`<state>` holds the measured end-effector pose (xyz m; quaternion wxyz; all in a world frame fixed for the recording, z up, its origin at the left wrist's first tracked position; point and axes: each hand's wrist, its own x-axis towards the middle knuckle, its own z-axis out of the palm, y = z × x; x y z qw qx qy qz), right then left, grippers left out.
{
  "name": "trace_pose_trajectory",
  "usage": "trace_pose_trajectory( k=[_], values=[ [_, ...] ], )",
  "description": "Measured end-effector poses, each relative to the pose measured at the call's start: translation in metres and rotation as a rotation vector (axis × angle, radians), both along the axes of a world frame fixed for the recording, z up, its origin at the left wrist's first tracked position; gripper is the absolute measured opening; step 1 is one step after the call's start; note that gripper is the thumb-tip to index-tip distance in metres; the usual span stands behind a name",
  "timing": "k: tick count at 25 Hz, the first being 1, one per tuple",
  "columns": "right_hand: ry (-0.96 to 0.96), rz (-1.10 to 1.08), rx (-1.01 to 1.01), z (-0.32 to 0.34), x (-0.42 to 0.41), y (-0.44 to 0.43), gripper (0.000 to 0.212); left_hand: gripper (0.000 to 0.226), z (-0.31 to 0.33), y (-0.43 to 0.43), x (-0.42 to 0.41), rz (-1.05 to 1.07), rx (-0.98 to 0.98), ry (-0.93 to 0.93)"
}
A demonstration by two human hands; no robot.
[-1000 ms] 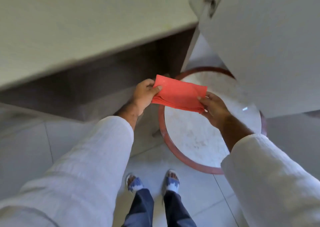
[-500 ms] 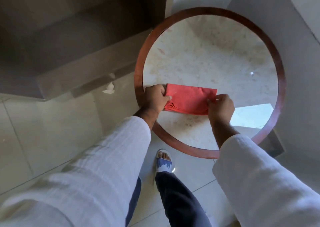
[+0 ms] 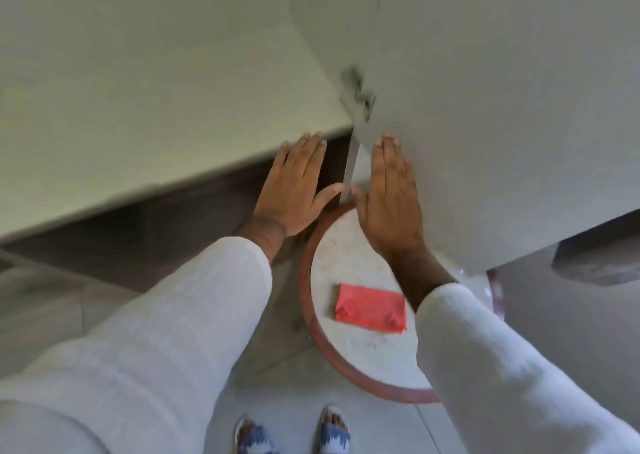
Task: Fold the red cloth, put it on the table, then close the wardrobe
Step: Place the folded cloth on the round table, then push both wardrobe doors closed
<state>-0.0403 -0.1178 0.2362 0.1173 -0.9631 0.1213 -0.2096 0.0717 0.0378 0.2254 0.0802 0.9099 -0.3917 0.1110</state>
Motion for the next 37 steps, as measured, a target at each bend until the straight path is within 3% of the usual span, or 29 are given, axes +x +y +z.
trace_pose_trajectory(
  k=[5, 8, 12, 14, 17, 21, 29, 33, 37],
  values=[
    [-0.467, -0.129, -0.139, 0.219, -0.025, 0.012, 0.080, 0.089, 0.249, -0.026, 0.051, -0.192, -0.134, -0.425],
    [-0.738, -0.203, -0.224, 0.321, -0.053, 0.009, 0.075, 0.085, 0.389, -0.050, 0.033, -0.281, -0.289, -0.652],
    [-1.030, -0.345, -0.355, 0.417, -0.102, -0.014, 0.074, 0.085, 0.533, -0.093, -0.042, -0.489, -0.368, -0.947],
    [-1.094, -0.448, -0.264, 0.434, -0.117, -0.032, 0.077, 0.085, 0.571, -0.115, -0.079, -0.610, -0.332, -1.089],
    [-1.076, -0.509, -0.039, 0.438, -0.120, -0.056, 0.085, 0.084, 0.603, -0.153, -0.127, -0.766, -0.185, -1.247],
    [-0.968, -0.424, 0.092, 0.425, -0.106, -0.065, 0.092, 0.080, 0.613, -0.185, -0.138, -0.841, -0.002, -1.362],
    [-1.018, -0.251, 0.301, 0.422, -0.111, -0.015, 0.097, 0.084, 0.614, -0.145, -0.142, -0.808, 0.007, -1.449],
    [-0.961, -0.146, 0.225, 0.416, -0.118, 0.047, 0.094, 0.086, 0.608, -0.072, -0.139, -0.723, -0.008, -1.434],
    [-0.940, 0.050, -0.077, 0.402, -0.098, 0.082, 0.071, 0.083, 0.596, 0.019, -0.117, -0.561, -0.035, -1.429]
  ],
)
